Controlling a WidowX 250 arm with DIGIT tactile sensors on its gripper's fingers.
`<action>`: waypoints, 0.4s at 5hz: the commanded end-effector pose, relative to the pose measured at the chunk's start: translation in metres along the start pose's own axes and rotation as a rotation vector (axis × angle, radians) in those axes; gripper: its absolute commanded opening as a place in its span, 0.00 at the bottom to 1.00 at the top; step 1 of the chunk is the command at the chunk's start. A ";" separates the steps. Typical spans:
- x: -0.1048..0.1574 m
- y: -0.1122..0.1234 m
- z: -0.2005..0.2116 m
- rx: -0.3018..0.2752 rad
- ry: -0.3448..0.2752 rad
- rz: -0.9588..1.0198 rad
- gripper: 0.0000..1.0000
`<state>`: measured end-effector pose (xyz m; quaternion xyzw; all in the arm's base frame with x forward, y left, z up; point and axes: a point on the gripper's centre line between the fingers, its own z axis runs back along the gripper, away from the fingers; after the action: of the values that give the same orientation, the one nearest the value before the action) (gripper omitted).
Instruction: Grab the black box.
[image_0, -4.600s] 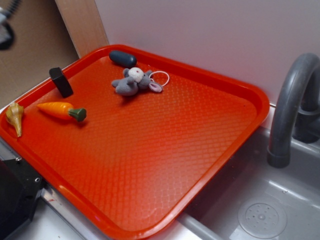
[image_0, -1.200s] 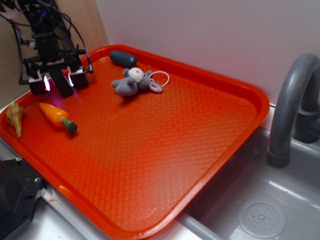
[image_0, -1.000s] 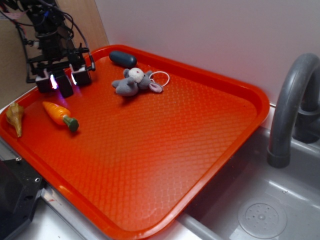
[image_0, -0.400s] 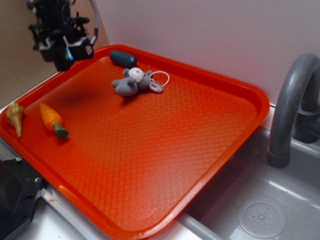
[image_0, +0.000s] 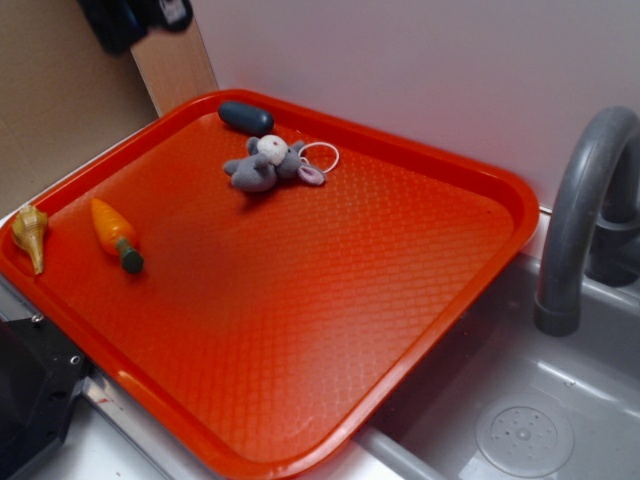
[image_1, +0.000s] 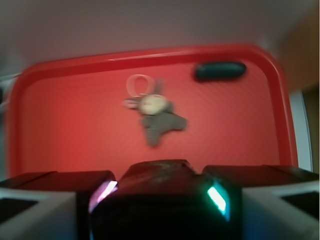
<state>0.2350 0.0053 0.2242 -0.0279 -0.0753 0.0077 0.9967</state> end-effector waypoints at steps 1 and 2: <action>-0.026 -0.017 0.064 -0.051 -0.073 -0.180 0.00; -0.030 -0.020 0.062 -0.032 -0.079 -0.196 0.00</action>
<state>0.2284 -0.0273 0.2763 -0.0344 -0.0942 -0.0789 0.9918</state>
